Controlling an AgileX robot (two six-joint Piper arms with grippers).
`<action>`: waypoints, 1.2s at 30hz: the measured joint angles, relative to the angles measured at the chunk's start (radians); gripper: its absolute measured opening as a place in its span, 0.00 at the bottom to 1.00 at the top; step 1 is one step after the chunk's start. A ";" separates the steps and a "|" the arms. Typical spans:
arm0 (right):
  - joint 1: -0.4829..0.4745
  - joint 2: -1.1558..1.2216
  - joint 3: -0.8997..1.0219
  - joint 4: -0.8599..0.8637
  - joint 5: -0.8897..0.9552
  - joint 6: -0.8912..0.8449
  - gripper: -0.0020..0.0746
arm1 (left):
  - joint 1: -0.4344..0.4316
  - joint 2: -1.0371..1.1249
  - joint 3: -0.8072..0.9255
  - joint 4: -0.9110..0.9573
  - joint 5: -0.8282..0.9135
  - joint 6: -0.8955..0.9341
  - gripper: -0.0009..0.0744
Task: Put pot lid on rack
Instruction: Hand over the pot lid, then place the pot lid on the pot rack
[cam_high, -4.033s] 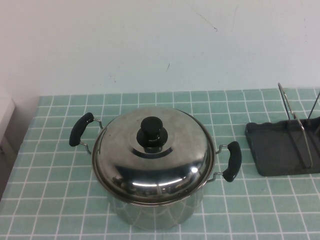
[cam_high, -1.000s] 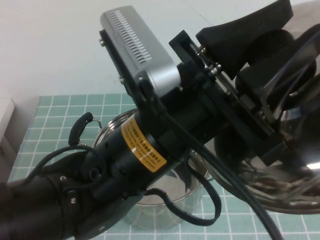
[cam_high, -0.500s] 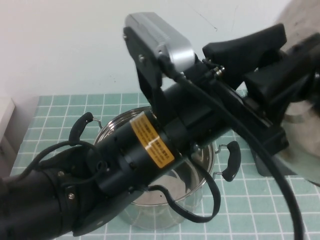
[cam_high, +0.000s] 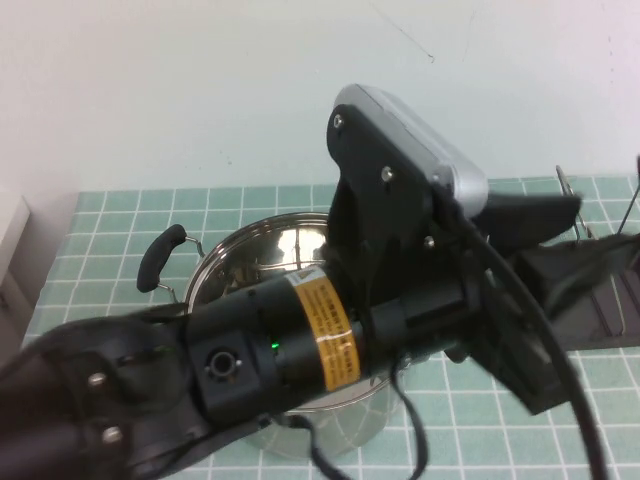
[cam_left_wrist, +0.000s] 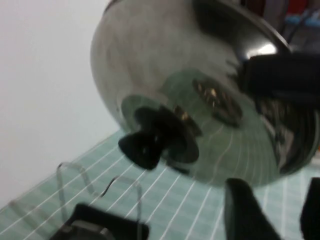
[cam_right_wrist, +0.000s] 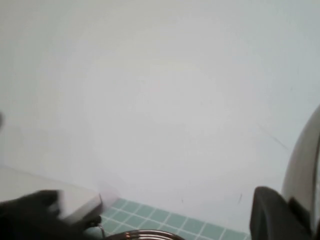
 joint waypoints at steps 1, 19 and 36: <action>0.000 0.046 -0.021 0.000 0.002 -0.014 0.06 | 0.000 -0.015 0.000 0.024 0.059 -0.002 0.35; -0.040 0.684 -0.293 0.000 0.146 -0.079 0.06 | 0.000 -0.226 0.135 0.110 0.618 -0.075 0.01; -0.107 0.813 -0.294 0.000 0.208 -0.066 0.06 | 0.000 -0.226 0.230 0.110 0.454 -0.227 0.01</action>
